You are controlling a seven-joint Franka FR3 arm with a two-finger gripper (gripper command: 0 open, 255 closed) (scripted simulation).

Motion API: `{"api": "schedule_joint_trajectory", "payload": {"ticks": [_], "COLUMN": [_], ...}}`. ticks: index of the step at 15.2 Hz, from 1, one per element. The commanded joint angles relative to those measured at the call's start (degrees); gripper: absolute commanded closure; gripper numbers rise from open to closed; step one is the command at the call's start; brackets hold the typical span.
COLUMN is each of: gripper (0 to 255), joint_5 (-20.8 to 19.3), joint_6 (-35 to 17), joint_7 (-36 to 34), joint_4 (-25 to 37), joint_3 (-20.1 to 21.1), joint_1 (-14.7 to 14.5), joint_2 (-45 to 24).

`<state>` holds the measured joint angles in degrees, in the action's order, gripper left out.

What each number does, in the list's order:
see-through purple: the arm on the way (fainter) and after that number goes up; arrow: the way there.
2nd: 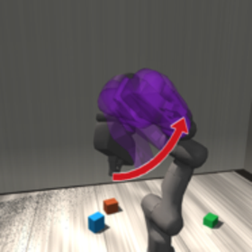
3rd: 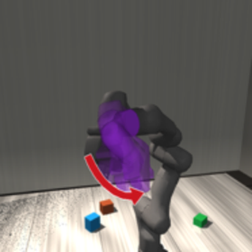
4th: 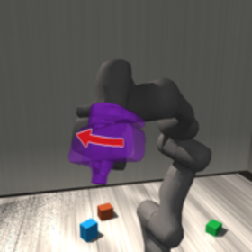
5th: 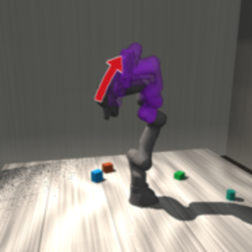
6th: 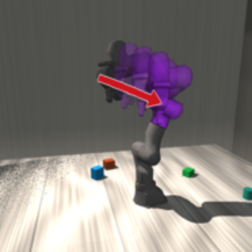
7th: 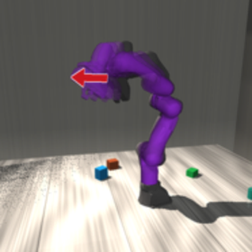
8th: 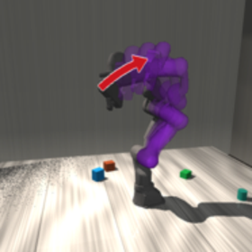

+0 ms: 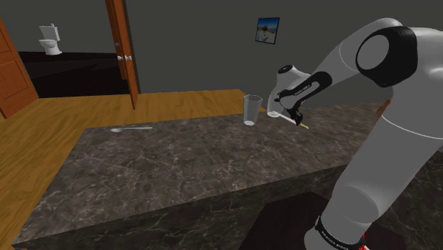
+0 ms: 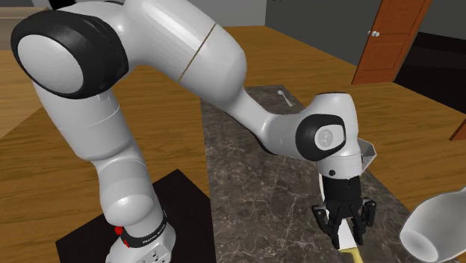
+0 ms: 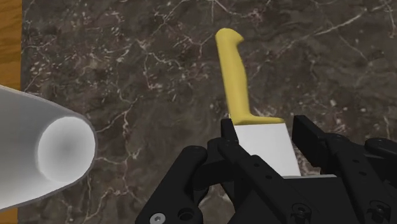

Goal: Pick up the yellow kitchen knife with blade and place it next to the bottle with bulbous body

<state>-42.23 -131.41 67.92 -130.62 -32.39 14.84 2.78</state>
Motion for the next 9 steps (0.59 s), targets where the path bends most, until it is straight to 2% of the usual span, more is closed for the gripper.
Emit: {"api": "schedule_joint_trajectory", "payload": {"ticks": [1, 9], "gripper": [255, 255], "joint_5": [-0.23, -1.21], "joint_6": [-1.54, -7.8], "joint_7": [-0.7, -3.76], "joint_4": [-0.55, -2.36], "joint_3": [-0.19, -0.77], "joint_1": [0.14, 0.74], "joint_2": [-1.1, -6.13]}}
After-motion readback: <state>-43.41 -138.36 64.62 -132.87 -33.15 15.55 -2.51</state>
